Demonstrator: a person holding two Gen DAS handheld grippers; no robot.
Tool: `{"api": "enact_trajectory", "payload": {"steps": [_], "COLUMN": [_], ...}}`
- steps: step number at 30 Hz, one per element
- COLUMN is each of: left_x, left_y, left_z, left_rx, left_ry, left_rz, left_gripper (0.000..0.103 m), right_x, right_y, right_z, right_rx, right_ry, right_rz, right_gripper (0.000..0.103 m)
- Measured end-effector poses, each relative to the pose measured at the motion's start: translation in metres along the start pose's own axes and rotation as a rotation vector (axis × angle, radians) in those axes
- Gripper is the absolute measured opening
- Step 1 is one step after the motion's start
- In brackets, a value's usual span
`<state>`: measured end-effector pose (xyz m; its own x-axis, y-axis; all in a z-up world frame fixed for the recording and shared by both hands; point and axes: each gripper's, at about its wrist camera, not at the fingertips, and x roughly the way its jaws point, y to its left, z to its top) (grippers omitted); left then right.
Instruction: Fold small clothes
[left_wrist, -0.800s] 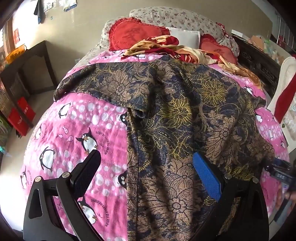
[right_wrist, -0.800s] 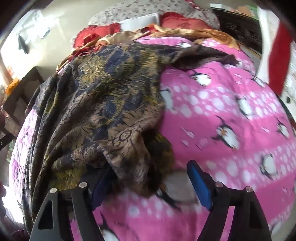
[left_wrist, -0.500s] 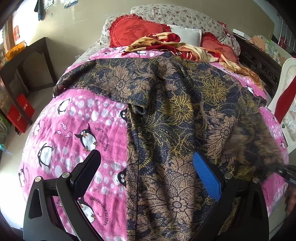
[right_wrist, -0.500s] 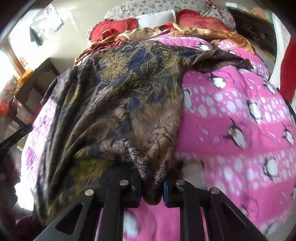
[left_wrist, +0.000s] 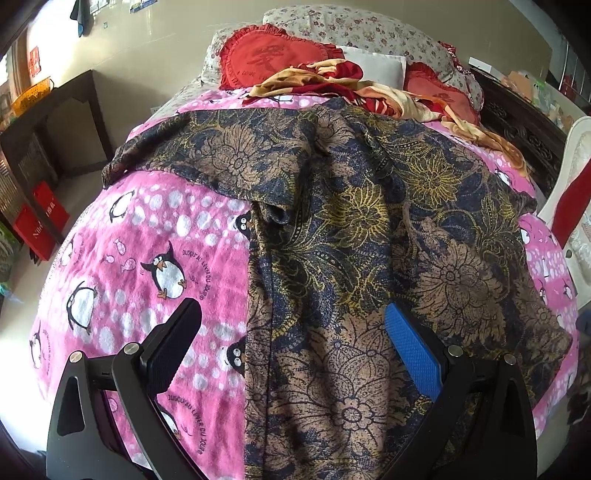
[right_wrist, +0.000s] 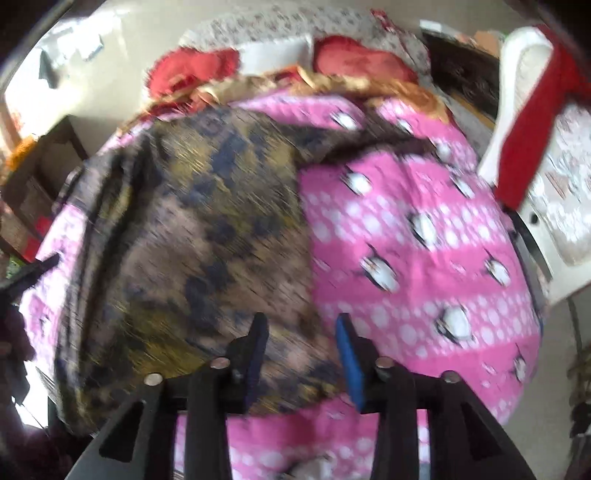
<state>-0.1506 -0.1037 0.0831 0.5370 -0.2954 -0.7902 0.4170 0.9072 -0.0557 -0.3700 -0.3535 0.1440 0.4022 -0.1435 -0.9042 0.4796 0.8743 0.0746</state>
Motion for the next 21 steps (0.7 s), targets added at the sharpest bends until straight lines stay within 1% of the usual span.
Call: {"api": "enact_trajectory", "payload": {"steps": [1, 2, 3, 6, 7, 9, 10, 12, 13, 15, 18, 21], "left_x": [0.000, -0.001, -0.001, -0.001, -0.001, -0.001, -0.001, -0.001, 0.001, 0.004, 0.007, 0.010], "left_y": [0.000, 0.001, 0.001, 0.001, 0.001, 0.002, 0.003, 0.003, 0.003, 0.003, 0.004, 0.004], "left_z": [0.001, 0.002, 0.002, 0.005, 0.006, 0.007, 0.008, 0.009, 0.010, 0.013, 0.015, 0.018], "left_rx": [0.002, 0.004, 0.008, 0.015, 0.015, 0.011, 0.009, 0.010, 0.011, 0.014, 0.005, -0.002], "left_ry": [-0.003, -0.006, -0.010, -0.012, -0.013, -0.016, -0.018, -0.020, -0.017, -0.004, -0.003, 0.001], "left_rz": [0.004, 0.008, 0.010, 0.019, 0.021, 0.020, 0.019, 0.018, 0.020, 0.021, 0.023, 0.012], "left_gripper": [0.100, 0.100, 0.100, 0.100, 0.100, 0.100, 0.100, 0.100, 0.100, 0.100, 0.100, 0.100], "right_x": [0.001, 0.003, 0.006, 0.011, 0.012, 0.013, 0.013, 0.013, 0.014, 0.018, 0.020, 0.029], "right_y": [0.005, 0.015, 0.022, 0.052, 0.055, 0.065, 0.075, 0.089, 0.097, 0.114, 0.126, 0.134], "right_z": [0.007, 0.012, 0.018, 0.027, 0.030, 0.035, 0.039, 0.043, 0.045, 0.046, 0.054, 0.062], "right_rx": [0.001, -0.010, 0.000, -0.024, -0.020, 0.007, 0.018, 0.012, -0.001, -0.039, -0.062, -0.054], "right_ry": [0.000, -0.008, 0.022, 0.003, 0.006, 0.019, 0.023, 0.027, 0.021, -0.008, -0.030, -0.040], "right_rz": [0.045, 0.072, 0.106, 0.143, 0.162, 0.227, 0.277, 0.325, 0.333, 0.313, 0.295, 0.279], "right_gripper": [0.047, 0.047, 0.047, 0.047, 0.048, 0.049, 0.049, 0.054, 0.056, 0.062, 0.066, 0.066]}}
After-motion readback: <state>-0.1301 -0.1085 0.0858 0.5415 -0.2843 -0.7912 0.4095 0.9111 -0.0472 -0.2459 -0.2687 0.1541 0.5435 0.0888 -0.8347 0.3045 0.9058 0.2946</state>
